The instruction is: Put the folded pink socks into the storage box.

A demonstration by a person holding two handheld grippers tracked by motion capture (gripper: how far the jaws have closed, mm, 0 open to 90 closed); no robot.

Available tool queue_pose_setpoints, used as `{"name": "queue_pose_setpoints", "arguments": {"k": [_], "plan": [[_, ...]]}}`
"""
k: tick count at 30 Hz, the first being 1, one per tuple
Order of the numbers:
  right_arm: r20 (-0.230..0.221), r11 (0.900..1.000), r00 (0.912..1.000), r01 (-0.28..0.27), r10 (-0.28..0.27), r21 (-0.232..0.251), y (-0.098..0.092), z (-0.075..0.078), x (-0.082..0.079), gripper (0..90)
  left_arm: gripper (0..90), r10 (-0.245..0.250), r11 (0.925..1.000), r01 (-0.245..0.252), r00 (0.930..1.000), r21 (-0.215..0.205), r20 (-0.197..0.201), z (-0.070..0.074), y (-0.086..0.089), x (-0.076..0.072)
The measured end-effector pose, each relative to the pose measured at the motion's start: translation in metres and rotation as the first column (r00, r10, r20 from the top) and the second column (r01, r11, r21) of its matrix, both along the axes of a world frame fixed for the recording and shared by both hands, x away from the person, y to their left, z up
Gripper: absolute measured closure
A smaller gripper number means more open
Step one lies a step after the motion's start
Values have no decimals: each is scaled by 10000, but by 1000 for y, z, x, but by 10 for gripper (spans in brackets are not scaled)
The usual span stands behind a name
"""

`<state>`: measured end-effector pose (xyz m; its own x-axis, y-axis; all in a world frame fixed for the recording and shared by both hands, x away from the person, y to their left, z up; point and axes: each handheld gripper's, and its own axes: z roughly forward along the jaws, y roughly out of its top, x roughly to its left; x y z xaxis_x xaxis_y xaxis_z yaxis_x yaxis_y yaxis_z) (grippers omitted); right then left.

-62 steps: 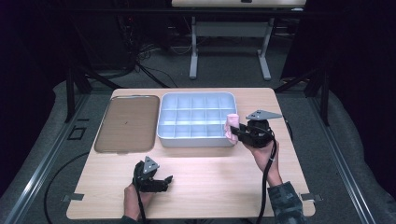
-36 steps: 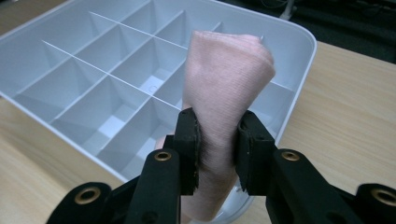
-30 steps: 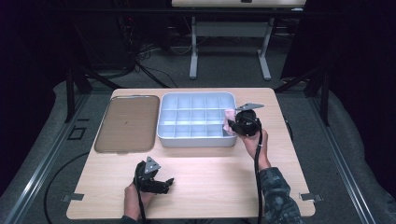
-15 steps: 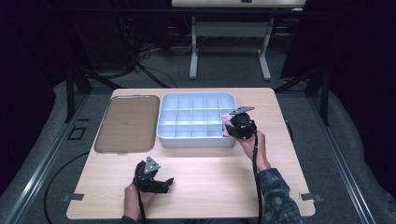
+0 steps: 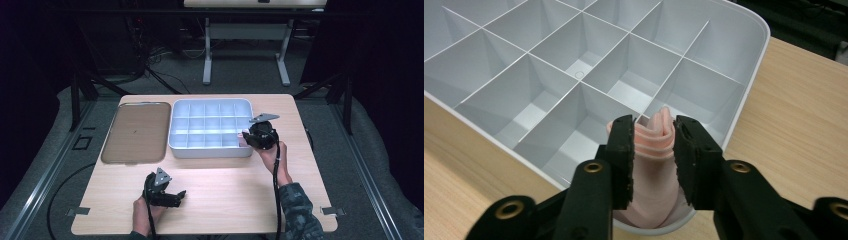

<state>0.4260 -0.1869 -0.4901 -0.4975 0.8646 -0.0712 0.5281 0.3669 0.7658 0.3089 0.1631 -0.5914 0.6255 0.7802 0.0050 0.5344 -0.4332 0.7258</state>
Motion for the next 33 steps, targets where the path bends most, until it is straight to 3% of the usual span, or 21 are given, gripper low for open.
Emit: {"name": "queue_pose_setpoints", "arguments": {"k": [3, 7, 12, 18, 25, 33], "plan": [[-17, 10000, 10000, 16, -16, 24, -1, 2, -3, 702, 69, 10, 10000, -10, 10000, -15, 1, 0, 0, 0], [209, 9985, 9998, 22, -34, 547, -5, 9, -12, 644, 71, 7, 10000, -7, 10000, -14, 1, 0, 0, 0], [132, 9964, 9999, -60, 49, 847, -10, 19, -28, 485, 71, 24, 10000, -24, 10000, -27, 19, 0, 0, 0], [198, 9968, 9994, -286, 272, 749, -18, 26, -49, 336, 72, 1, 10000, -1, 10000, -4, 28, 0, 0, 0], [226, 9978, 9989, -421, 410, 505, -30, 18, -74, 174, 72, 3, 10000, -3, 10000, -7, 27, 0, 0, 0], [12, 9992, 9995, -309, 309, 270, -53, 1, -97, 125, 72, 10, 10000, -10, 10000, -23, 3, 0, 0, 0]]}}
